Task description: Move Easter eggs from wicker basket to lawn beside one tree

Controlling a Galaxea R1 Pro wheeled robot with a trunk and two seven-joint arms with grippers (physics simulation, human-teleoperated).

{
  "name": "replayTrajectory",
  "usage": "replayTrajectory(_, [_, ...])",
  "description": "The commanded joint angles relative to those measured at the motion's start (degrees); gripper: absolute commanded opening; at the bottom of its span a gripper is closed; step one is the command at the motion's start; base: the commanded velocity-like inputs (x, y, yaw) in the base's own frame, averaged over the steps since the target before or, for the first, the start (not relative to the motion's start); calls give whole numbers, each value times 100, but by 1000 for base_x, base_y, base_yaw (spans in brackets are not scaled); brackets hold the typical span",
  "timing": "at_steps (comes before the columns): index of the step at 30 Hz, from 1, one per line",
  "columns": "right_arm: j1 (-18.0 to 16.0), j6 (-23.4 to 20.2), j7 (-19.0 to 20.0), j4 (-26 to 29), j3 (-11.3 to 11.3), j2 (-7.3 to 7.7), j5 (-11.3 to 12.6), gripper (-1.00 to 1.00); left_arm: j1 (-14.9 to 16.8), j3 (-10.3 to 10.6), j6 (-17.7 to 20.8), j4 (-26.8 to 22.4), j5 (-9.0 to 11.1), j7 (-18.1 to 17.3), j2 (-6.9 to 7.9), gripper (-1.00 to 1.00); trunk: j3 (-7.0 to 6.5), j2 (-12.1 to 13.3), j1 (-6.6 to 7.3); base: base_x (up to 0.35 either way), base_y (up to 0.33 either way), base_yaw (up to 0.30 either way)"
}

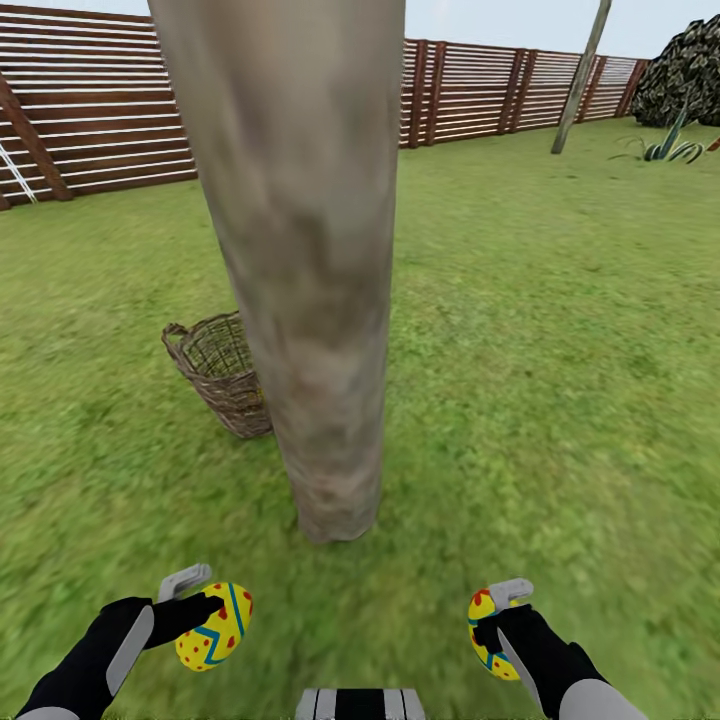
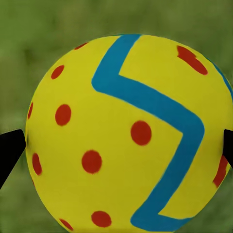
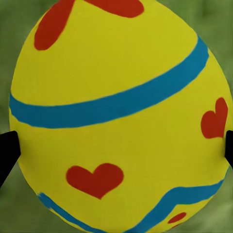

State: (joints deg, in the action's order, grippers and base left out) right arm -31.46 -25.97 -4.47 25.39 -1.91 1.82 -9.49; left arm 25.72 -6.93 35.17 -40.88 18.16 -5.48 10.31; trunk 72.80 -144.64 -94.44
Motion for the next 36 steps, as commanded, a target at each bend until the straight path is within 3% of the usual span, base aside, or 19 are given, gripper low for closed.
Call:
replayTrajectory(1, [-1, -39, -1, 10, -20, 2, -34, -100, 2, -19, 34, -6, 0, -23, -2, -100, 27, -3, -1, 0, 0, 0])
replayTrajectory(19, [-1, -39, -1, 2, -20, -3, -35, -100, 1, -90, 25, -16, 4, -23, 6, -100, 382, -25, -42, 0, 0, 0])
replayTrajectory(36, [-1, -39, -1, 1, -20, -7, -35, -100, 3, -89, 25, -21, 4, -29, -2, -100, 426, -27, -48, 0, 0, 0])
